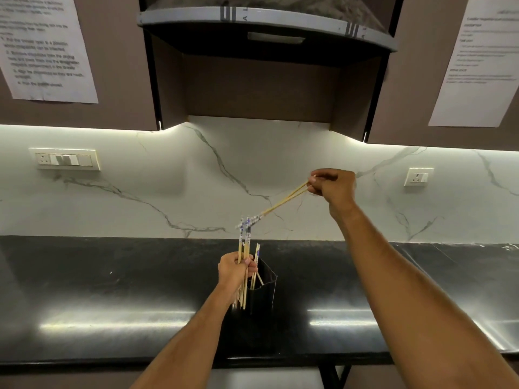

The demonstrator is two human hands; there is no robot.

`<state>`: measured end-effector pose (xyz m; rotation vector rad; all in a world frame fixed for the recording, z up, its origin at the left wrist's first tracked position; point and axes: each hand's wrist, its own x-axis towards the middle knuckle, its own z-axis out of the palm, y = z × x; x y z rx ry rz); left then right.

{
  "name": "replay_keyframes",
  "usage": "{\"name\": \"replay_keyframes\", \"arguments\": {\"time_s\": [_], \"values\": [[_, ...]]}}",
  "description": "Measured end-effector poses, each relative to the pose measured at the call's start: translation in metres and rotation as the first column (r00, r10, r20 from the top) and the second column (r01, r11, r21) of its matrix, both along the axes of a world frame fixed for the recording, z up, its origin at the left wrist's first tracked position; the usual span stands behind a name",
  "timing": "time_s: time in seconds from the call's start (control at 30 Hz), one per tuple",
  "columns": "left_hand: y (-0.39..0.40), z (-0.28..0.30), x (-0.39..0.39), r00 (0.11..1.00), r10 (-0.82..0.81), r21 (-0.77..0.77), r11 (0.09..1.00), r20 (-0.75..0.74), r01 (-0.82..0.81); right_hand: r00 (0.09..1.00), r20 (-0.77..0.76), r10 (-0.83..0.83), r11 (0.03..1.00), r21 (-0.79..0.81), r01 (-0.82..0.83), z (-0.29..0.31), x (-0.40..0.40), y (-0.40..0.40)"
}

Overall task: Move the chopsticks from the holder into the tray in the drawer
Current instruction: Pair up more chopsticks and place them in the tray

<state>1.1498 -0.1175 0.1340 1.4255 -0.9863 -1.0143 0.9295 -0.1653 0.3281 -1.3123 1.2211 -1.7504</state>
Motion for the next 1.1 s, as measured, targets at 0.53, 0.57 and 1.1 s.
{"name": "replay_keyframes", "arguments": {"time_s": [0.53, 0.57, 1.1], "values": [[-0.02, 0.069, -0.054, 0.596, 0.12, 0.036, 0.988, -0.794, -0.151, 0.916, 0.343, -0.209, 0.957, 0.266, 0.119, -0.139, 0.06, 0.038], [-0.021, 0.068, -0.055, 0.586, 0.156, 0.063, 0.983, -0.796, -0.175, 0.934, 0.298, -0.199, 0.959, 0.258, 0.122, -0.14, 0.06, 0.04], [-0.025, 0.066, -0.044, 0.526, 0.315, 0.168, 0.937, -0.79, -0.307, 0.97, -0.239, -0.039, 0.977, 0.193, 0.087, -0.158, 0.055, 0.051]]}}
